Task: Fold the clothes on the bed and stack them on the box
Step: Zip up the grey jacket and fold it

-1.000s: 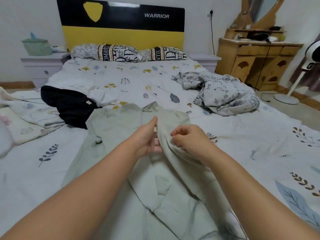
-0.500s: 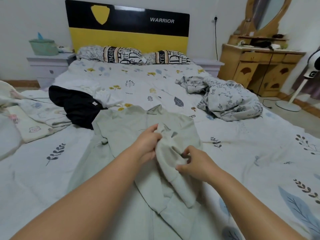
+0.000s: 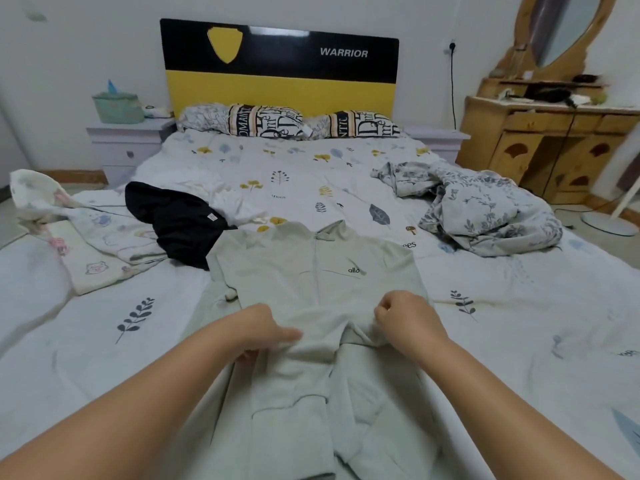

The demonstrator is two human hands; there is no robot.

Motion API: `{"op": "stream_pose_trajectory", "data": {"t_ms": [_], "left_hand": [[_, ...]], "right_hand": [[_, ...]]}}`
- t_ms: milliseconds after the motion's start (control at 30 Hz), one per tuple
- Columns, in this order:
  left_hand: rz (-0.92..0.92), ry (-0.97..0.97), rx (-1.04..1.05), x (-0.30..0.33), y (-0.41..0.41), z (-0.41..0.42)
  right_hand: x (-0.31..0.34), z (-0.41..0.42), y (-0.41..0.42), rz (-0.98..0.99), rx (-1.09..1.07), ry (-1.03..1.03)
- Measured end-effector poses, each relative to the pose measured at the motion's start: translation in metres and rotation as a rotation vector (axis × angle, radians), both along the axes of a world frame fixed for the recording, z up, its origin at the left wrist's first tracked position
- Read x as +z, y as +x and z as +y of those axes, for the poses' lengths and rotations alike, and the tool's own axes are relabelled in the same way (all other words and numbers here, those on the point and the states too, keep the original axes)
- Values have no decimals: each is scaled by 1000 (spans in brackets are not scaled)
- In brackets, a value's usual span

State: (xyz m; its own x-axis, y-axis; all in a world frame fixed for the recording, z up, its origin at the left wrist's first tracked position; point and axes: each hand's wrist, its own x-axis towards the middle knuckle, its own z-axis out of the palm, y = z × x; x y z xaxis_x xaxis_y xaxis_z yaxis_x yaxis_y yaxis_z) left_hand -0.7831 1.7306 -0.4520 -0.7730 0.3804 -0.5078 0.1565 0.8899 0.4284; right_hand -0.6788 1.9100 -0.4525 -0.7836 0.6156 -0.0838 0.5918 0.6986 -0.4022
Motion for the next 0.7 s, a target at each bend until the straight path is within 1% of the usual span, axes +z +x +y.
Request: {"op": "stream_pose_trajectory", "data": {"t_ms": [67,100,200,233,267,300,333,400,433,500,567,633,700], "left_hand": [[-14,-17,-61,-10,-1,-2],[-28,34,-36,-15,-2,-3],[-179,324,160,-25,-17,-10],[-242,393,194,-24,-22,-14],[-282,418,195,-23,-26,-18],[-273,399,163,-21,-28,-22],[-233,339,109,-20,-30,-25],[-105,173,-24,-21,-34,-31],[-42,95,-79,-21,-35,-32],[32,-23,-137,-21,-38,-35],[63,-98,-167,-23,-44,-39],[35,-127,-187,-25,-50,-43],[-13,-153,-210,-25,-52,-46]], "right_hand": [[-4,15,-14,7,-34,38],[-7,23,-21,5,-34,61],[-14,45,-39,-51,35,150],[-16,50,-45,-74,67,169],[-17,53,-51,-99,97,182],[-18,56,-57,-121,130,190],[-19,58,-64,-147,157,186],[-24,60,-78,-202,203,185],[-28,62,-85,-228,235,217],[-35,66,-95,-237,281,347],[-36,68,-102,-142,225,432],[-31,67,-110,-15,130,459],[-23,63,-119,174,37,447]]}}
